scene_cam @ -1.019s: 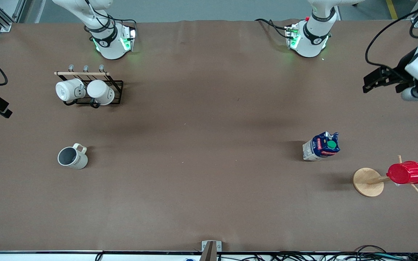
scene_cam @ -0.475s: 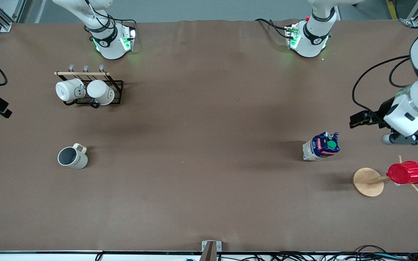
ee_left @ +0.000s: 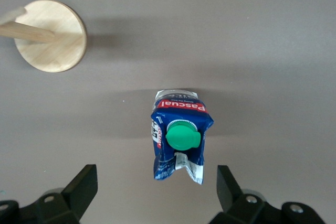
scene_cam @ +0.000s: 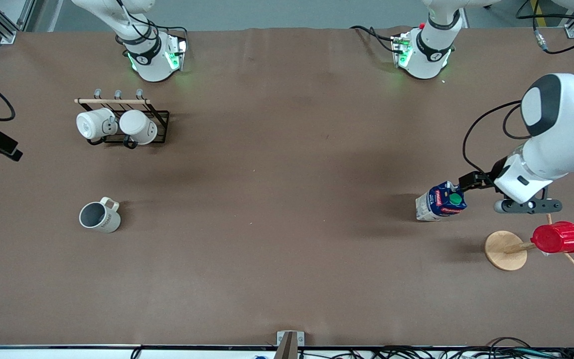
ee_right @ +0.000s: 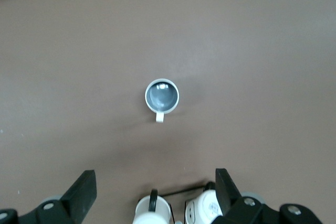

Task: Place cup and milk on table
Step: 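Close the left gripper around the blue milk carton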

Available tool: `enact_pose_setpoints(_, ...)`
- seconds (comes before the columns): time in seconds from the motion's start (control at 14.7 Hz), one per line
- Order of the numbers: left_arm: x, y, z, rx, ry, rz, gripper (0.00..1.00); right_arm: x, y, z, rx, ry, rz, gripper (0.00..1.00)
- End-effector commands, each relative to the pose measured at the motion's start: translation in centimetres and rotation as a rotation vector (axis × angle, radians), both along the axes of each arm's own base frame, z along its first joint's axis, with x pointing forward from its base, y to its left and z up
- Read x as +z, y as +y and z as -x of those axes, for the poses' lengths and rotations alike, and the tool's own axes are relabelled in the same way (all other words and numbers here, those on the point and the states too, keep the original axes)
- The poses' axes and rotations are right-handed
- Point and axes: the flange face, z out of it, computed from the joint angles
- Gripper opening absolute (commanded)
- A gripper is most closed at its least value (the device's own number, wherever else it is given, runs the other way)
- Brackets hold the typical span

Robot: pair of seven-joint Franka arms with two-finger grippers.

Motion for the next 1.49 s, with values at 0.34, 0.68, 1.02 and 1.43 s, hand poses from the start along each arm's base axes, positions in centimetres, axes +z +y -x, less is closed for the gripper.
enact_pose_setpoints(0.34,-4.1,-1.1,1.9,-0.032,-0.048,-0.006,1.0,-1.0,0.5,0.6,0.046,0.021,-0.046,1.0)
enact_pose_setpoints(0.68,-6.1,-1.5,1.8,-0.038,-0.067,0.0,1.0,-1.2,0.0,0.5,0.052,0.021,-0.051,1.0)
enact_pose_setpoints(1.02,-8.9,-1.6,2.3,-0.041,-0.083,0.006,0.95,-1.4,-0.4,0.5,0.048,0.02,-0.052,1.0)
enact_pose_setpoints(1.43,-9.5,-1.7,2.4,-0.04,-0.07,0.007,0.37,-10.2,-4.3,-1.4,0.08,-0.002,-0.046,1.0)
